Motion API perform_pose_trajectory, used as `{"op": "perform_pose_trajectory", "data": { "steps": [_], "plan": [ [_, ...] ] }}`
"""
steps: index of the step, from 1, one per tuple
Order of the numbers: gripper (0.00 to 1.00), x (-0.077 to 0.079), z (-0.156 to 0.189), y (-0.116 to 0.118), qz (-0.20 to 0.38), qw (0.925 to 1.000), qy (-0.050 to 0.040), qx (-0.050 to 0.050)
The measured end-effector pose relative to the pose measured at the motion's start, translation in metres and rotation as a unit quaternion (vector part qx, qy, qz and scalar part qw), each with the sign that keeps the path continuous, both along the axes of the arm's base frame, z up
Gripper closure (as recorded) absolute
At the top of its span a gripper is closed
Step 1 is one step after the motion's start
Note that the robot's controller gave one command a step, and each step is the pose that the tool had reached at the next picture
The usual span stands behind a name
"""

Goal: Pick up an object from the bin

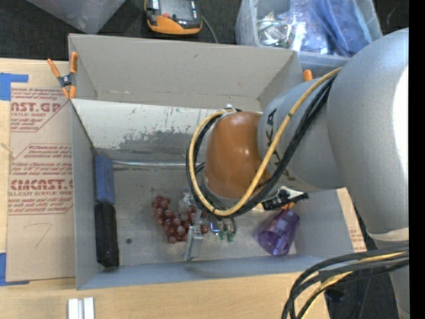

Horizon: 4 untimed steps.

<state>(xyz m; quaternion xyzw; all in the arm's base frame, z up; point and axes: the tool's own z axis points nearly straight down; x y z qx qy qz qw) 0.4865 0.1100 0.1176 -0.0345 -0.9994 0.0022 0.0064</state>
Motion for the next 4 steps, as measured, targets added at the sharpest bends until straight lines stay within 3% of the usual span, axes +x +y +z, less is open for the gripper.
{"op": "perform_pose_trajectory", "data": {
  "steps": [1, 2, 3, 4],
  "plan": [
    [0.0, 0.003, 0.016, 0.007, 0.001, 1.0, -0.0037, 0.002],
    [0.0, 0.077, 0.008, 0.0, 0.002, 1.0, -0.0031, 0.002],
    [0.0, 0.052, 0.12, 0.005, 0.006, 1.0, -0.0019, 0.003],
    [0.0, 0.04, 0.039, -0.012, 0.045, 0.999, -0.003, 0.002]
  ]
}}
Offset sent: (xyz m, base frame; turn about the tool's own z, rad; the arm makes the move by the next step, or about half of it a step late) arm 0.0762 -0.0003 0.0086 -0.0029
